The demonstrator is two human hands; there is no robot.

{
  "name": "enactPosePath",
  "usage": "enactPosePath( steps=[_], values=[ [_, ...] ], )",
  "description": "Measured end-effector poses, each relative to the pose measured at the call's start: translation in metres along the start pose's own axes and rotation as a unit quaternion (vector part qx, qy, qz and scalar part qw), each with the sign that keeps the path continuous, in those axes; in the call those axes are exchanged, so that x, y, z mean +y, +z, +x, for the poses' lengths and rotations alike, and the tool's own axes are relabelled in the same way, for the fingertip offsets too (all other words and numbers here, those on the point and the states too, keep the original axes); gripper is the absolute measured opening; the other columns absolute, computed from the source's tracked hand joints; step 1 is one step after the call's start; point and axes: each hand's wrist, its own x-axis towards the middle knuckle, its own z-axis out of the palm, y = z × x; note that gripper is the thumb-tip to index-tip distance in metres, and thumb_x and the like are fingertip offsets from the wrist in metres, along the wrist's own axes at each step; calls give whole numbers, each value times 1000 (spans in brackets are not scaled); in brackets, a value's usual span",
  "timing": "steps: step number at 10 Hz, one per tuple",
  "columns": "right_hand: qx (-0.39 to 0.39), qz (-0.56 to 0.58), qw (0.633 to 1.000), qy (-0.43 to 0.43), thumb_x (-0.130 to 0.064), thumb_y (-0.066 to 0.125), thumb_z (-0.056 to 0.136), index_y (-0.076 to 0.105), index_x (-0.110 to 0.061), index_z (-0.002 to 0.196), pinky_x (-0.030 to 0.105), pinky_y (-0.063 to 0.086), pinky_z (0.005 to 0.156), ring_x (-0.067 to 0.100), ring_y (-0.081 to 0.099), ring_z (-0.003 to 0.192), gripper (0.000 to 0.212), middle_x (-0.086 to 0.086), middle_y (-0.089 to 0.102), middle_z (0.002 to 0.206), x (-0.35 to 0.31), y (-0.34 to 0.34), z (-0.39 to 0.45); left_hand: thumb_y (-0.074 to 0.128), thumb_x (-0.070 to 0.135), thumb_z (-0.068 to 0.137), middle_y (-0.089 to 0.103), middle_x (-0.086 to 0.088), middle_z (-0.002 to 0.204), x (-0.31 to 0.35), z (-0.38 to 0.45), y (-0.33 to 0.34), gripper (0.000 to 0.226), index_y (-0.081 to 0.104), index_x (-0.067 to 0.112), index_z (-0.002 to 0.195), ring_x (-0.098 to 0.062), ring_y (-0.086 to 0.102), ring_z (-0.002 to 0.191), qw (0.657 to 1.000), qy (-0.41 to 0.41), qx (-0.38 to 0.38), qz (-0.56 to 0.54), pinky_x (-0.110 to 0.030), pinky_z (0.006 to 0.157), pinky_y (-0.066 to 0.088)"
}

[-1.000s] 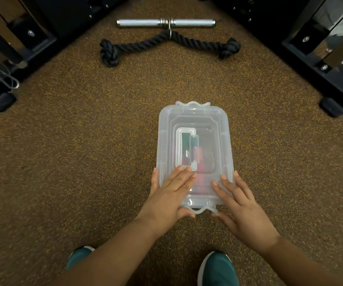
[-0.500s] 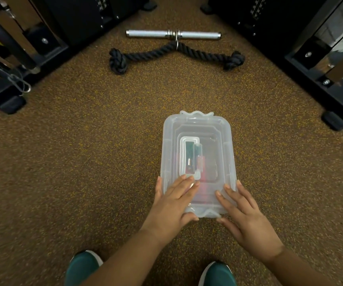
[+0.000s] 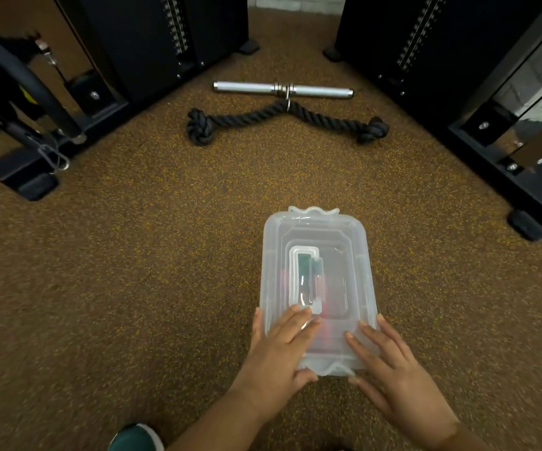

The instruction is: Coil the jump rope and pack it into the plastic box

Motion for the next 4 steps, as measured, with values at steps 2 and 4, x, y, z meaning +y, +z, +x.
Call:
enactPosePath(
  steps=[2,4],
  values=[
    [27,0,998,53,-59,34,92,64,-31,119,45,49,94,28,55,118,49,-1,64,118,-21,-31,48,36,54,94,6,12,161,-19,13,-38,61,18,34,149,0,-15,140,999,20,9,32,-40,113,-20],
    [-59,-49,994,77,-51,35,84,60,-28,124,43,42,102,33,53,124,53,5,61,127,-35,-61,162,38,42,97,12,-1,162,-67,65,-119,52,32,26,146,-16,2,149,995,-46,-16,84,-39,117,-5]
  ],
)
